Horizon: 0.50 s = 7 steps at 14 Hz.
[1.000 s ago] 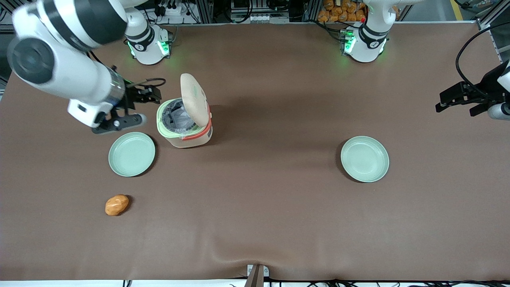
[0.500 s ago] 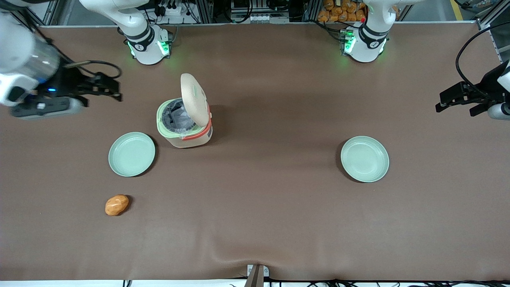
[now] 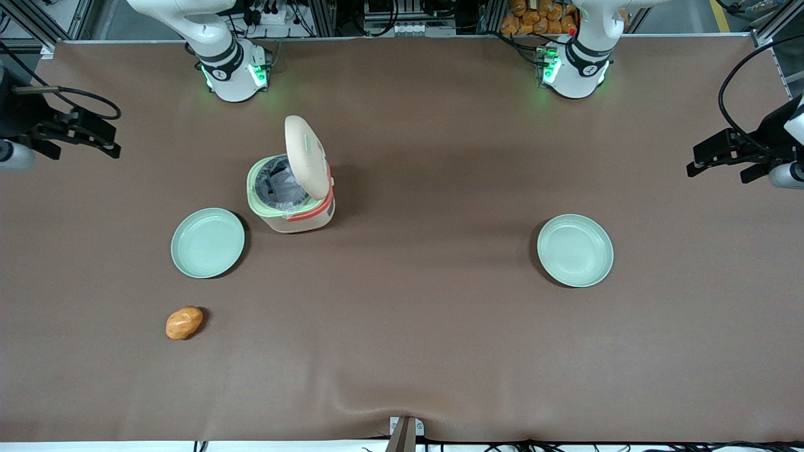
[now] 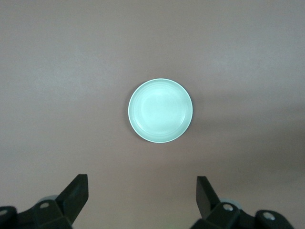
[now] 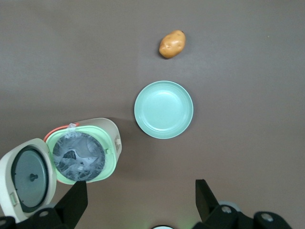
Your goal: Press rice cooker button with right arm
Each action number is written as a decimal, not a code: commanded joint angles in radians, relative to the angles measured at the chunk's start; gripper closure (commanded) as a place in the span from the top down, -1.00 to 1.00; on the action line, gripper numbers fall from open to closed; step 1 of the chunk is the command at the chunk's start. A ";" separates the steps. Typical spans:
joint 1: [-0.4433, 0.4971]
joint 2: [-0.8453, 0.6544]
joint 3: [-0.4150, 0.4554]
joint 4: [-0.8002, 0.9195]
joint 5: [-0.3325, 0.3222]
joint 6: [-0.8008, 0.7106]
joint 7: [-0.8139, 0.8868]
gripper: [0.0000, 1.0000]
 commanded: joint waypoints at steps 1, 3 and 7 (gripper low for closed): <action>-0.045 -0.008 0.010 -0.007 -0.014 -0.009 -0.040 1.00; -0.056 -0.008 0.010 -0.007 -0.020 -0.011 -0.042 1.00; -0.051 -0.008 0.010 -0.007 -0.022 -0.032 -0.041 1.00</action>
